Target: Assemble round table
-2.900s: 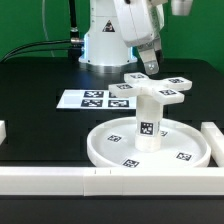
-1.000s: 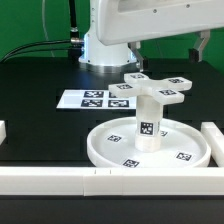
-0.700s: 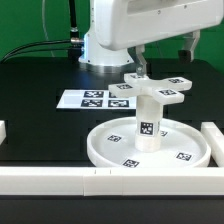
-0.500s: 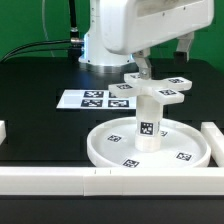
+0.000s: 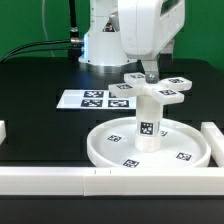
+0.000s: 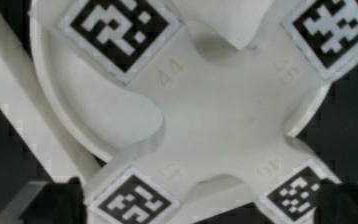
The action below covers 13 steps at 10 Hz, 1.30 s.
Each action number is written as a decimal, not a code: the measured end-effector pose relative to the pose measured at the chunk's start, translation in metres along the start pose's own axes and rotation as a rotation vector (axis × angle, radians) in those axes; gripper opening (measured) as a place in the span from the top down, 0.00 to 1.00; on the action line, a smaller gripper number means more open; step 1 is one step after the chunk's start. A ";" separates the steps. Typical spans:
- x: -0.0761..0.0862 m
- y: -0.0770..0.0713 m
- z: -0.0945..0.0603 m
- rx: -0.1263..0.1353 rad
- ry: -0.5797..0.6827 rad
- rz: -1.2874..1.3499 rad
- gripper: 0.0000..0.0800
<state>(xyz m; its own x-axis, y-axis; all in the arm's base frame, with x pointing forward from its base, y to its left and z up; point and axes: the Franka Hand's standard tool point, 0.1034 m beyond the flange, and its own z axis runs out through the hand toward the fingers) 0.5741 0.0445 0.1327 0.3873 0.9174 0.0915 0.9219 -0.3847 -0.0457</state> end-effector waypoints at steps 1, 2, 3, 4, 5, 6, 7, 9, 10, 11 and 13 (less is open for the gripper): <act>-0.004 0.000 0.001 0.001 -0.001 -0.010 0.19; -0.006 -0.001 0.003 0.000 -0.001 0.001 0.19; -0.009 -0.003 0.005 0.005 -0.003 0.004 0.19; -0.014 -0.006 0.009 0.010 -0.006 0.009 0.19; -0.017 -0.007 0.012 0.009 -0.006 0.004 0.19; -0.019 -0.009 0.015 0.011 -0.008 0.001 0.19; -0.020 -0.011 0.017 0.013 -0.009 -0.003 0.19; -0.020 -0.012 0.019 0.009 -0.008 0.002 0.19; -0.018 -0.013 0.020 0.012 -0.008 0.005 0.19; -0.016 -0.015 0.022 0.015 -0.009 0.007 0.19; -0.016 -0.016 0.025 0.020 -0.010 0.006 0.19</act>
Offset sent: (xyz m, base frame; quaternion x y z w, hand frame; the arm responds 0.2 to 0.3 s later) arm -0.0138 -0.0001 -0.0113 0.0062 0.0260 0.0036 0.9996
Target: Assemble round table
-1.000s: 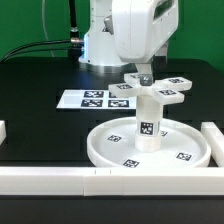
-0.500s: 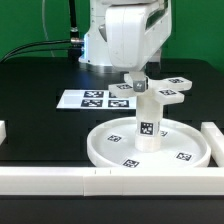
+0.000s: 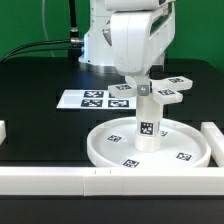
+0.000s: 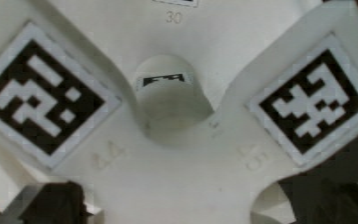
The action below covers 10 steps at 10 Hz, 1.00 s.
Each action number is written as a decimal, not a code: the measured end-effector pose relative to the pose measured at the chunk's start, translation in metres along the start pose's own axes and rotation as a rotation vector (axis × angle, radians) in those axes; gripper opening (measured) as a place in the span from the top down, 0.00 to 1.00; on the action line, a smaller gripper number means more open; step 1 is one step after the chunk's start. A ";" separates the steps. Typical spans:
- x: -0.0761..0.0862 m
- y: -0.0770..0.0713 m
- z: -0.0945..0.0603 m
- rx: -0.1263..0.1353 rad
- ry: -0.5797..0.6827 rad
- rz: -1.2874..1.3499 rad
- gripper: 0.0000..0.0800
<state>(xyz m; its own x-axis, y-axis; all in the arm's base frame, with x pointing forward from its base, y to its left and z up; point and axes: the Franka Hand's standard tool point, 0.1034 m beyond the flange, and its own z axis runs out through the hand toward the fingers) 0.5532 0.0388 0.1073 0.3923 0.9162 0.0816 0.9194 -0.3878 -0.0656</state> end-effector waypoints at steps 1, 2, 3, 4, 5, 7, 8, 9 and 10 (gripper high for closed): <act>0.000 -0.001 0.002 0.003 -0.001 0.000 0.19; -0.001 -0.001 0.004 0.007 -0.003 0.001 0.19; -0.001 -0.002 0.005 0.008 -0.003 0.001 0.19; -0.001 -0.001 0.004 0.007 -0.003 0.001 0.19; -0.001 -0.001 0.004 0.006 -0.002 0.002 0.19; -0.002 -0.001 0.005 0.008 -0.003 0.011 0.44; -0.002 -0.001 0.005 0.008 -0.003 0.025 0.44; -0.003 -0.001 0.005 0.008 -0.003 0.026 0.44; -0.003 -0.001 0.005 0.008 -0.003 0.028 0.44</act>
Offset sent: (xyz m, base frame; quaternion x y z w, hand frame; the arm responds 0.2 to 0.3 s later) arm 0.0043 0.0052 0.0033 -0.0053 -0.0049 -0.0162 0.9998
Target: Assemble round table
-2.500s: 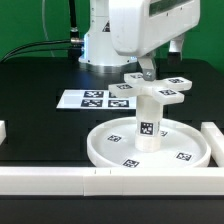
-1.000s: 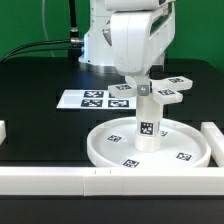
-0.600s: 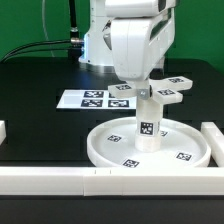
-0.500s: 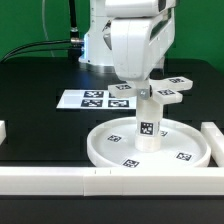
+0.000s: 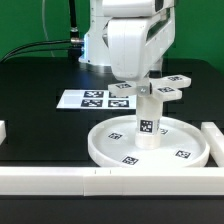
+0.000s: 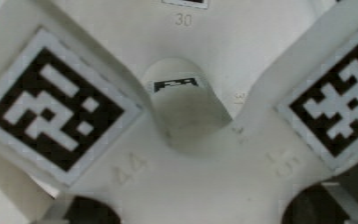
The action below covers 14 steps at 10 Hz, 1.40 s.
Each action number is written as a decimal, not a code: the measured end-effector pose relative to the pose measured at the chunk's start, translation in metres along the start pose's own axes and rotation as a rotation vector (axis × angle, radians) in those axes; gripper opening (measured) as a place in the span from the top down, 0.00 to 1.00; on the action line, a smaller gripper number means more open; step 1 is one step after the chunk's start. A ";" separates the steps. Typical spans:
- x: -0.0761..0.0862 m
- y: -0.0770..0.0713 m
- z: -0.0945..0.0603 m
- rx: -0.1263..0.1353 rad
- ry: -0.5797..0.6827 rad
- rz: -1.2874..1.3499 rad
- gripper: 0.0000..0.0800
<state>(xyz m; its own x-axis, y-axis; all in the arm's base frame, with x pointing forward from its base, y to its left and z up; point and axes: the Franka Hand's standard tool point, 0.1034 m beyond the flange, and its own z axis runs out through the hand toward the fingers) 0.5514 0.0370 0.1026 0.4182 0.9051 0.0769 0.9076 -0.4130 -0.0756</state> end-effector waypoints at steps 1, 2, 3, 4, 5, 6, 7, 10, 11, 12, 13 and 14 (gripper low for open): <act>0.000 0.000 0.000 0.003 0.005 0.159 0.44; 0.001 0.000 0.001 0.004 0.006 0.321 0.44; 0.002 -0.001 0.001 0.006 0.007 0.446 0.44; 0.002 -0.001 0.001 0.006 0.008 0.549 0.44; 0.002 0.000 0.001 0.007 0.014 0.674 0.44; 0.001 0.000 0.001 0.011 0.015 0.797 0.44; 0.000 -0.002 0.001 0.020 0.019 0.948 0.44; 0.000 -0.002 0.001 0.026 0.021 1.171 0.44; 0.000 -0.002 0.001 0.027 0.022 1.224 0.44; 0.000 -0.002 0.001 0.028 0.022 1.276 0.44; 0.000 -0.002 0.001 0.031 0.024 1.338 0.44; 0.000 0.000 0.000 0.037 0.035 1.459 0.44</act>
Offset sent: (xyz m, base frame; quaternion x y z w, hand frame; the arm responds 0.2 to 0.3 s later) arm 0.0017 0.0131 -0.0029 0.0082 -0.0133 0.2507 0.9679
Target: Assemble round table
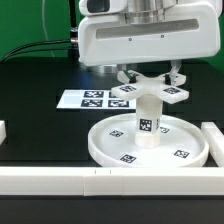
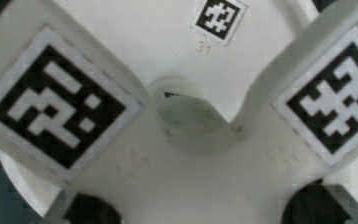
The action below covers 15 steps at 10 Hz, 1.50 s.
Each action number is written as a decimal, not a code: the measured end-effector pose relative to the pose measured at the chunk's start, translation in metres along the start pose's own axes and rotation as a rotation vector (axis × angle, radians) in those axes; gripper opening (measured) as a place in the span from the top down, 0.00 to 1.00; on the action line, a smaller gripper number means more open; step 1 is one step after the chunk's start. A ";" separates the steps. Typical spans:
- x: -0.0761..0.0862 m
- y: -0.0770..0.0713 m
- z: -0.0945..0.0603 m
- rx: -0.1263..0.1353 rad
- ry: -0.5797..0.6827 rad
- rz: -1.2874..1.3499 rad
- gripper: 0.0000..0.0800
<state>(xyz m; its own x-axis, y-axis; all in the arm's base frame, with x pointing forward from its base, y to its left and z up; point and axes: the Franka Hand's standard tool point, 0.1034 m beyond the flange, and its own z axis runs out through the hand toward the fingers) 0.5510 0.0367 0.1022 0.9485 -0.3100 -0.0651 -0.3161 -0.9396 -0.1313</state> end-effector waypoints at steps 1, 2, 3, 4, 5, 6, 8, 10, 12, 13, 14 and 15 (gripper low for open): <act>0.001 0.000 0.000 0.011 0.000 0.092 0.44; 0.001 0.000 0.000 0.026 -0.004 0.214 0.44; 0.001 0.000 -0.001 0.034 -0.007 0.324 0.44; 0.001 0.000 -0.001 0.043 -0.004 0.450 0.44; 0.001 0.000 0.000 0.062 -0.004 0.549 0.44; 0.003 -0.001 0.000 0.075 0.002 0.605 0.44; 0.003 -0.001 -0.001 0.077 0.000 0.706 0.44; 0.004 -0.001 -0.001 0.078 -0.001 0.768 0.44; 0.007 0.000 -0.002 0.104 -0.007 0.941 0.44; 0.009 0.000 -0.003 0.134 -0.017 1.080 0.44; 0.011 0.000 -0.004 0.158 -0.019 1.193 0.44; 0.013 0.000 -0.004 0.176 -0.014 1.287 0.44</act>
Offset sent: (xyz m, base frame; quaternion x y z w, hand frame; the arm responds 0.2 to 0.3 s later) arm -0.0167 -0.0085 -0.0029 -0.0081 -0.0045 0.3281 0.9446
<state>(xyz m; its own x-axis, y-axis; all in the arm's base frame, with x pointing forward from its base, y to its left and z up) 0.5631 0.0318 0.1051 -0.0363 -0.9674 -0.2508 -0.9937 0.0617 -0.0941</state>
